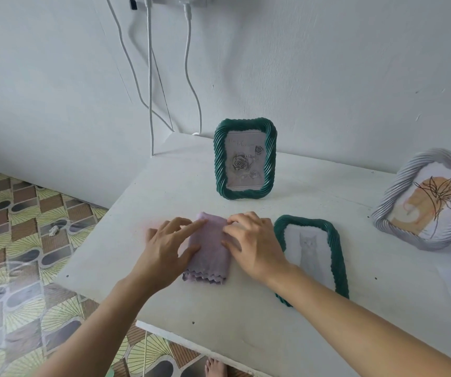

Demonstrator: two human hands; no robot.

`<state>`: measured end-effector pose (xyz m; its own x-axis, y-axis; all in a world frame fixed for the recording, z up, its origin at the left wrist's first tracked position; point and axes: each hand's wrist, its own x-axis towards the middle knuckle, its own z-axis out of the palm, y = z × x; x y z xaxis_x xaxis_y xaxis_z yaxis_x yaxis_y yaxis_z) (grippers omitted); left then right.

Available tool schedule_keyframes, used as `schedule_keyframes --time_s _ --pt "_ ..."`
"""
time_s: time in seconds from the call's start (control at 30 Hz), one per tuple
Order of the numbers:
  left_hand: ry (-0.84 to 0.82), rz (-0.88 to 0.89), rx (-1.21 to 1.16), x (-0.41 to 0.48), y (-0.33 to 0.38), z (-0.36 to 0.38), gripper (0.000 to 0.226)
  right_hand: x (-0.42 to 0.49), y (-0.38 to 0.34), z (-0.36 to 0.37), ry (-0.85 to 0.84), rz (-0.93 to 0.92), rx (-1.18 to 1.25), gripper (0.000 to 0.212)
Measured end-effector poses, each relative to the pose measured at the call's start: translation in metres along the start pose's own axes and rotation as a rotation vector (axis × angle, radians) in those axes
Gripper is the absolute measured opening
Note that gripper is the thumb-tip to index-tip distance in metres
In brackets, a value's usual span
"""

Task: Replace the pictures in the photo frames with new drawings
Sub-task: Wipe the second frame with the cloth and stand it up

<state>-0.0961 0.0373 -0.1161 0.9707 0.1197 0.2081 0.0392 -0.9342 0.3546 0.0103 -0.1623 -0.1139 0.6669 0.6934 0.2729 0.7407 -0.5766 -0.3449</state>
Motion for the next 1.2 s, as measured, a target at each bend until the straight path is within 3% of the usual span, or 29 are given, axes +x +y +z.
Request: schedule_keyframes --time_s 0.17,0.3,0.47,0.6,0.77,0.83,0.97,1.07,1.2 --pt "-0.131 0.002 0.191 0.003 -0.003 0.0 0.047 -0.004 0.004 -0.005 -0.123 -0.02 -0.009 0.042" --pt "-0.162 -0.014 0.202 0.011 -0.004 -0.004 0.045 -0.002 0.005 -0.008 -0.166 -0.034 0.005 0.053" --pt "-0.17 -0.063 0.104 0.014 0.002 -0.009 0.043 -0.003 0.007 -0.01 -0.145 -0.038 0.033 0.047" --pt "-0.11 -0.039 0.075 0.017 0.022 -0.015 0.041 -0.01 0.017 -0.028 0.008 0.004 0.145 0.037" --pt "-0.059 0.05 -0.239 0.037 0.08 -0.012 0.028 -0.036 0.047 -0.07 0.205 0.158 0.312 0.032" --pt "-0.083 0.002 -0.351 0.048 0.105 -0.003 0.023 -0.052 0.065 -0.086 0.249 0.229 0.281 0.028" --pt "-0.303 -0.264 -0.428 0.066 0.139 0.018 0.034 -0.085 0.101 -0.101 0.103 0.527 0.091 0.036" --pt "-0.414 -0.314 -0.391 0.07 0.152 0.029 0.045 -0.099 0.113 -0.104 -0.055 0.703 0.085 0.049" --pt "-0.438 -0.341 -0.346 0.074 0.157 0.031 0.056 -0.097 0.111 -0.106 -0.054 0.784 0.192 0.05"
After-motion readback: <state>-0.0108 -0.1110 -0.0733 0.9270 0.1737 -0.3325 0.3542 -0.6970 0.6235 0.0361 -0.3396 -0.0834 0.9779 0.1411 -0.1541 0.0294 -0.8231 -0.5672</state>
